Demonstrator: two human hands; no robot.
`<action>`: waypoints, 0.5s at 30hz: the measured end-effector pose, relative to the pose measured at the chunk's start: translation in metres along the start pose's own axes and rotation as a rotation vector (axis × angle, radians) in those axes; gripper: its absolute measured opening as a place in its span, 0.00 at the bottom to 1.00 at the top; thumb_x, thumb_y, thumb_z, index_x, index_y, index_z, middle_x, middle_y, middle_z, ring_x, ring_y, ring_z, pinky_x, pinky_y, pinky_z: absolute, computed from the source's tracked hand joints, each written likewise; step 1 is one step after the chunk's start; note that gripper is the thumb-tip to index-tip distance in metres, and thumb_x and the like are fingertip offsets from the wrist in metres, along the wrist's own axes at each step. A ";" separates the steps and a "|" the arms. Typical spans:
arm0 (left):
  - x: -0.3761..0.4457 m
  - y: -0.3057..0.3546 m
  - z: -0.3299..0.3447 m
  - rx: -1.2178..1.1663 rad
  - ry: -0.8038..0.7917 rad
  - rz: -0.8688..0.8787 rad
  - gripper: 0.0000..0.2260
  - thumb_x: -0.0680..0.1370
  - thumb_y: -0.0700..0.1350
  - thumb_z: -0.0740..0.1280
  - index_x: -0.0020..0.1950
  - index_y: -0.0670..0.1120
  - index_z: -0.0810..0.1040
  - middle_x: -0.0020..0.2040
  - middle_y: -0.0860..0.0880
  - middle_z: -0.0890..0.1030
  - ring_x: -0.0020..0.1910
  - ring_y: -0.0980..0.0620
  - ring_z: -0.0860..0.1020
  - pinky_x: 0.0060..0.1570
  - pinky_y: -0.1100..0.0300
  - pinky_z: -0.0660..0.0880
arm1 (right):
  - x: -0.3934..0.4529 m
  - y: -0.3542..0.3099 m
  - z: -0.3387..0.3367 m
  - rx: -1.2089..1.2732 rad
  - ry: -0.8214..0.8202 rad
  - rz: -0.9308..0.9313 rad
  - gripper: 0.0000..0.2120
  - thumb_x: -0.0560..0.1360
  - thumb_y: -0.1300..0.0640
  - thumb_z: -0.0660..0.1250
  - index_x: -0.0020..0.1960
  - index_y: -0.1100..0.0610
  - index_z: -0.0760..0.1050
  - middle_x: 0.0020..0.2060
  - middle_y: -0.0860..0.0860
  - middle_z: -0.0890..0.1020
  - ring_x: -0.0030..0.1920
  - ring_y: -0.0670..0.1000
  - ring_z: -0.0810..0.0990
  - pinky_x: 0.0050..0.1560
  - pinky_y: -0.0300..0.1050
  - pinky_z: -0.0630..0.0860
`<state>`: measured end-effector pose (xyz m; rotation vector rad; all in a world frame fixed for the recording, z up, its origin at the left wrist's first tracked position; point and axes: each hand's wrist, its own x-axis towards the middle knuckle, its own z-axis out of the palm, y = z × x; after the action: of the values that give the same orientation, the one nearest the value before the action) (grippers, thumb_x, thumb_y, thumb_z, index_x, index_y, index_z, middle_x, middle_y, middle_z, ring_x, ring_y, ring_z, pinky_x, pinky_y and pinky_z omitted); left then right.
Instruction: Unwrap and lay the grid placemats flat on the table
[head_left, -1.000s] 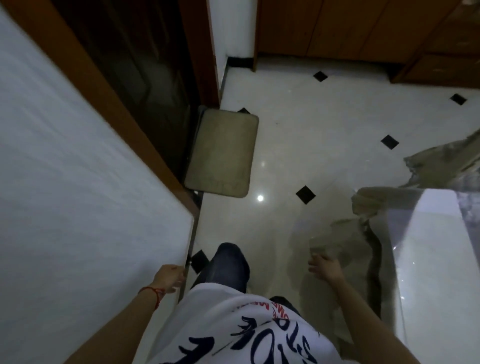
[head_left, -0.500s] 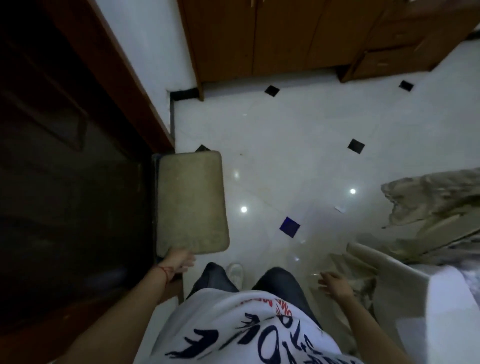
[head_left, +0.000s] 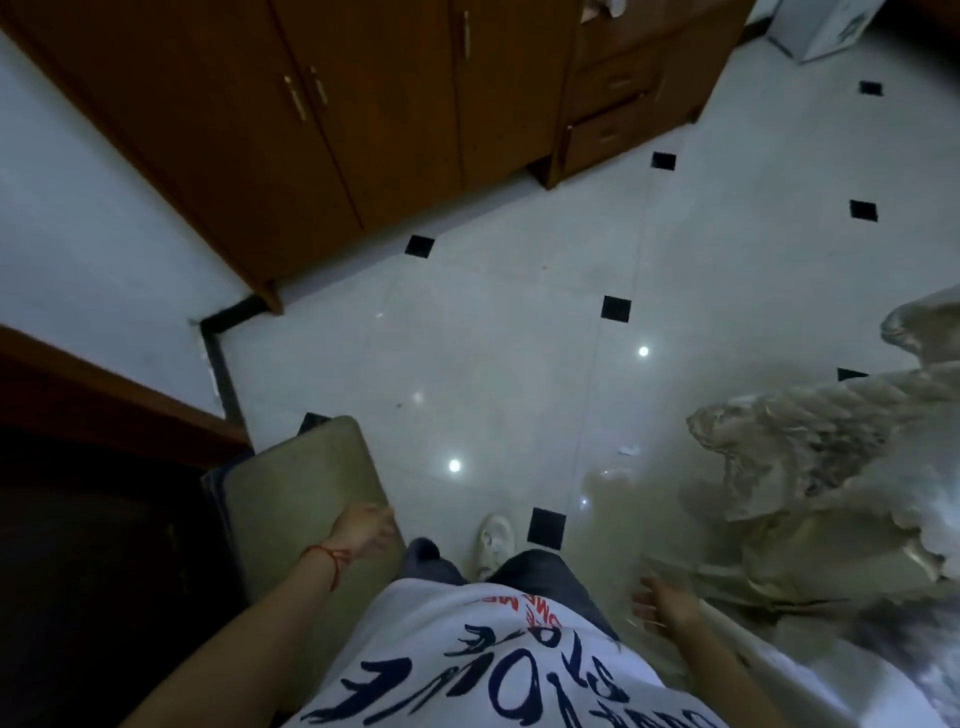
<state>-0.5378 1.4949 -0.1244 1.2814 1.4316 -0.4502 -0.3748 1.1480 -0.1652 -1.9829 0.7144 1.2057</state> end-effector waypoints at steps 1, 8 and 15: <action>0.004 0.013 0.000 0.043 -0.014 0.002 0.12 0.79 0.42 0.60 0.35 0.45 0.72 0.34 0.47 0.74 0.32 0.52 0.73 0.33 0.62 0.69 | 0.006 -0.015 -0.002 0.032 0.011 -0.022 0.17 0.80 0.60 0.54 0.63 0.71 0.68 0.54 0.66 0.76 0.44 0.59 0.74 0.47 0.52 0.70; 0.052 0.103 0.009 0.282 -0.104 -0.026 0.12 0.79 0.43 0.60 0.52 0.35 0.76 0.48 0.38 0.79 0.41 0.44 0.75 0.45 0.57 0.72 | 0.028 -0.105 -0.017 0.263 0.074 -0.113 0.16 0.79 0.59 0.56 0.61 0.69 0.70 0.57 0.65 0.77 0.38 0.53 0.75 0.36 0.42 0.68; 0.093 0.250 0.073 0.705 -0.235 0.141 0.08 0.77 0.42 0.62 0.50 0.38 0.74 0.39 0.44 0.77 0.37 0.47 0.74 0.36 0.60 0.69 | 0.040 -0.120 -0.030 0.647 0.221 -0.017 0.12 0.78 0.63 0.57 0.44 0.70 0.74 0.45 0.64 0.76 0.23 0.45 0.75 0.24 0.35 0.68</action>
<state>-0.2699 1.5615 -0.1375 1.7970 0.9979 -1.0317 -0.2528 1.1932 -0.1586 -1.5721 1.0407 0.6287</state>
